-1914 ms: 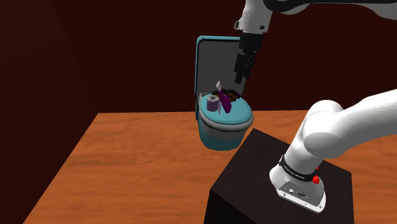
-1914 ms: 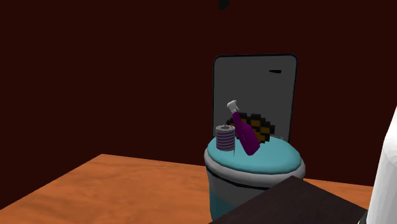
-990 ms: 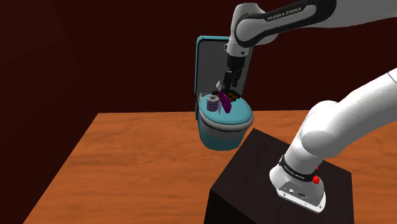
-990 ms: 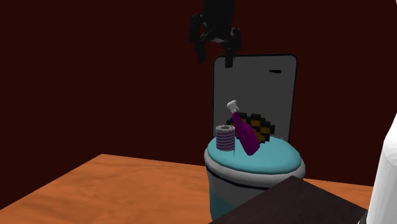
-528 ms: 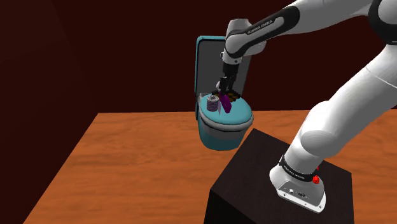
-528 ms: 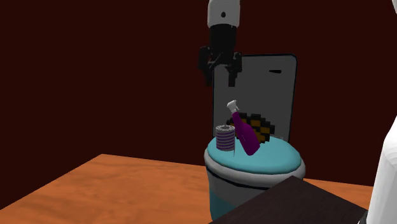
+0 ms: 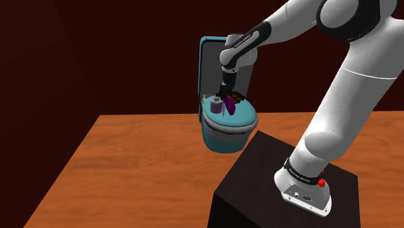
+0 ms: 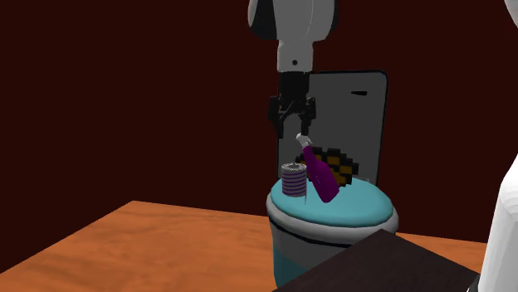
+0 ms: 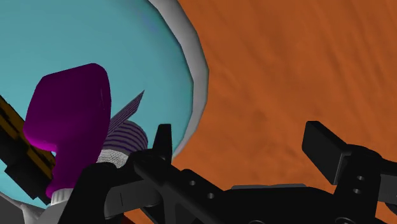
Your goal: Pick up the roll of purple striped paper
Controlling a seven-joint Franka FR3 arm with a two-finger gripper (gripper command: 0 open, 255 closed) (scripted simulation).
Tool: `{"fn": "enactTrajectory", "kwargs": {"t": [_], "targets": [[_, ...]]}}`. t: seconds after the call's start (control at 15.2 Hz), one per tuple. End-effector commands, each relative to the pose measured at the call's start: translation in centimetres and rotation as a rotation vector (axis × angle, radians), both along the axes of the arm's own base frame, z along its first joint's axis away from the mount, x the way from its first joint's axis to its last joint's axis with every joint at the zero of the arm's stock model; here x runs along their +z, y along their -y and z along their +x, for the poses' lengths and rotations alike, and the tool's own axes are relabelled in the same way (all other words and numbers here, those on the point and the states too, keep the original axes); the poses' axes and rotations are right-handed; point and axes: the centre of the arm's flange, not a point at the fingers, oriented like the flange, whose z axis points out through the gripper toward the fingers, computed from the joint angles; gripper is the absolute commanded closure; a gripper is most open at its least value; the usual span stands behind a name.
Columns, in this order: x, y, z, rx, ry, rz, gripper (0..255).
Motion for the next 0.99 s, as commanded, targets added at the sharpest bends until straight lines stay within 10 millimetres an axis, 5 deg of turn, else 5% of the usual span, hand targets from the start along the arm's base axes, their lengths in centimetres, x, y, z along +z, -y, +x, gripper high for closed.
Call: {"fn": "enactTrajectory", "kwargs": {"t": [0.0, 0.92], "targets": [[-1.7, 1.6, 1.0, -0.001, 0.002, -0.008, 0], [-12.6, 12.8, 9.7, -0.011, 0.018, -0.055, 0]]}}
